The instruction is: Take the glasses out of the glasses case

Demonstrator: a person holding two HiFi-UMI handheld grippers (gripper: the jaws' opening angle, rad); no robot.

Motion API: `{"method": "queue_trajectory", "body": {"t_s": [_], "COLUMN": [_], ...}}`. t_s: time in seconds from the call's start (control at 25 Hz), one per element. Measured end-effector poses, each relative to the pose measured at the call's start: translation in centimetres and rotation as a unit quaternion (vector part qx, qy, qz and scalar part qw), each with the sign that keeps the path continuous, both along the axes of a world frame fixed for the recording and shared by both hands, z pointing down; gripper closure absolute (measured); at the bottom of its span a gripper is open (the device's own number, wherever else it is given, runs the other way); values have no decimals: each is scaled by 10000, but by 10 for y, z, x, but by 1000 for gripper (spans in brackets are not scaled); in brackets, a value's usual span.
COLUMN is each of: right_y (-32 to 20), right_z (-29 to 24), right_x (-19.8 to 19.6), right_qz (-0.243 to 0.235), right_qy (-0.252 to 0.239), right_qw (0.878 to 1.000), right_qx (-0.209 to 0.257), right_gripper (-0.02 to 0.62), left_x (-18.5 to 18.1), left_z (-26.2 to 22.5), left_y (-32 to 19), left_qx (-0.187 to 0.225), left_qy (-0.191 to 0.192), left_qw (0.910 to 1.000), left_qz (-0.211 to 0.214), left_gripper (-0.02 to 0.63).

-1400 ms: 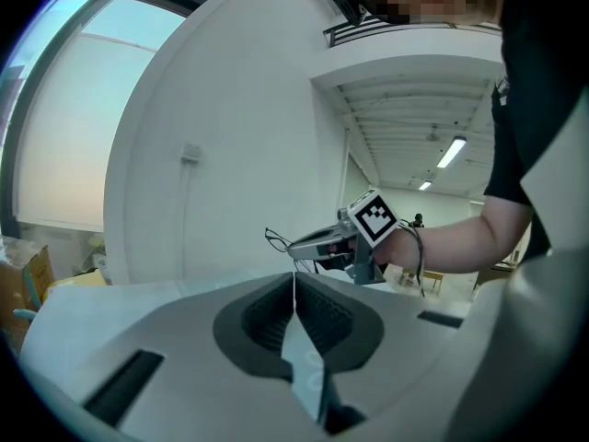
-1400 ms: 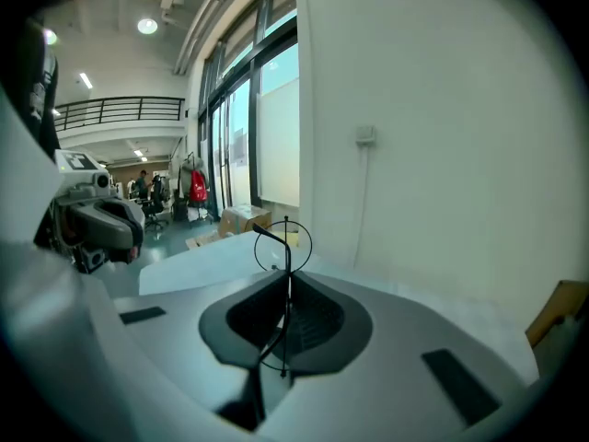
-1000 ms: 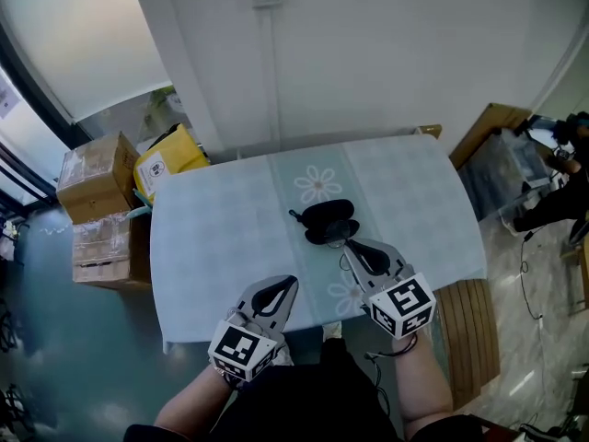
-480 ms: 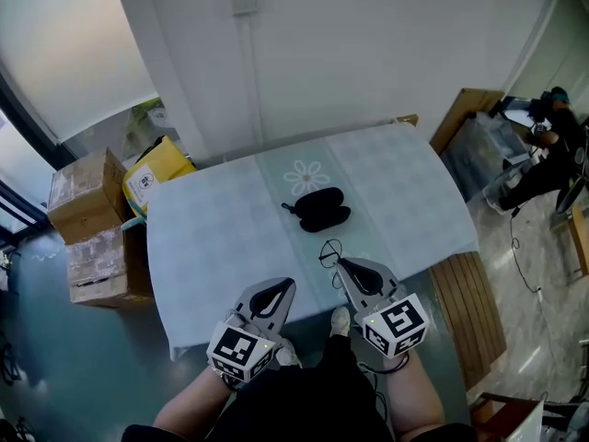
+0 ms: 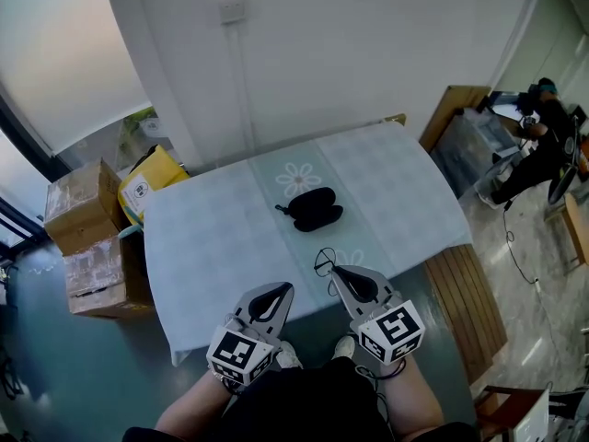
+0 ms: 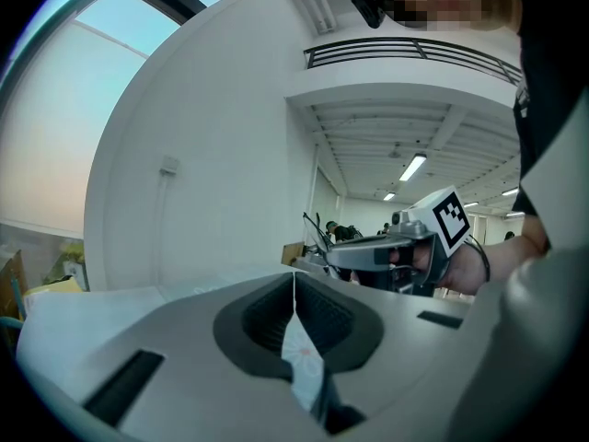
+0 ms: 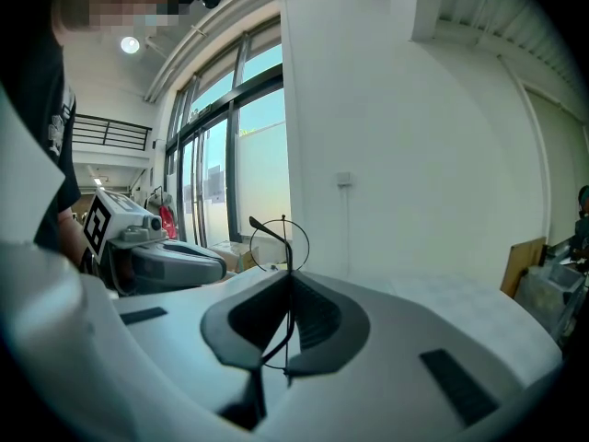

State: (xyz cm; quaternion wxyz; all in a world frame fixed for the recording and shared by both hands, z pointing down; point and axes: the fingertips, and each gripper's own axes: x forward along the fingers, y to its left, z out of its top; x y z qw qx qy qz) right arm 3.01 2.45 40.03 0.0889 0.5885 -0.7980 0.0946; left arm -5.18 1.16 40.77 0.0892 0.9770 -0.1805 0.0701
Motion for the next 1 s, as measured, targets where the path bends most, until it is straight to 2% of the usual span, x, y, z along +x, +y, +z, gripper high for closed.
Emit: {"method": "queue_trajectory", "body": {"t_s": [1.0], "right_y": [22], "right_z": [-6], "right_x": [-14], "right_qz": [-56], "right_qy": [53], "right_qw": [9999], "right_qx": [111], "right_gripper": [571], "left_x": [4], "left_z": [0], "left_y": [13], "left_qx": [9], "left_qy": [-8], "left_qw": [9999], "left_qz": [130], "left_gripper": [575]}}
